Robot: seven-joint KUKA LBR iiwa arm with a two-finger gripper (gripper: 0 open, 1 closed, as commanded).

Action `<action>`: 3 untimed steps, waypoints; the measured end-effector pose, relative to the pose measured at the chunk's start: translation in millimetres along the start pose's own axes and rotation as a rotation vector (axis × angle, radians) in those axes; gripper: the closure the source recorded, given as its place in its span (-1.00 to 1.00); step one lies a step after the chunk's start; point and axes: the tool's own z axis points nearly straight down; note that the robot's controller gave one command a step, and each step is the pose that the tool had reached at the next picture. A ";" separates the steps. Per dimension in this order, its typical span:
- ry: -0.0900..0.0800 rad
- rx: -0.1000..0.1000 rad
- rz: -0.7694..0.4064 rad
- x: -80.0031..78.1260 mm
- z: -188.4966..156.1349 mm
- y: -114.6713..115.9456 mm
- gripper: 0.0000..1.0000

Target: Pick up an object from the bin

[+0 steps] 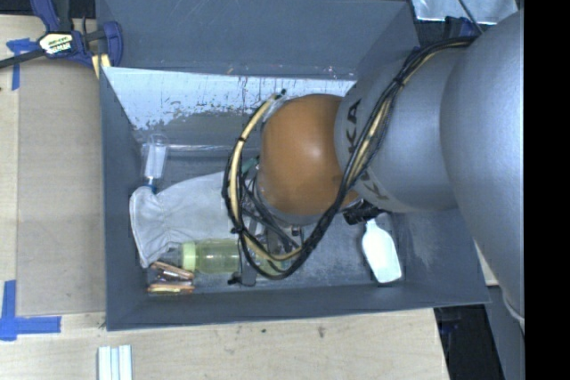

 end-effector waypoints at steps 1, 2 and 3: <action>0.001 0.001 -0.010 -2.8 56.4 -5.6 -1.00; -0.024 0.005 -0.443 -10.2 51.1 36.8 1.00; -0.024 0.004 -0.442 -10.2 51.2 36.7 1.00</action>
Offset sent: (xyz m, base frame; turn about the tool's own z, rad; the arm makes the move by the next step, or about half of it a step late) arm 0.0029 0.0412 -0.0552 -0.4539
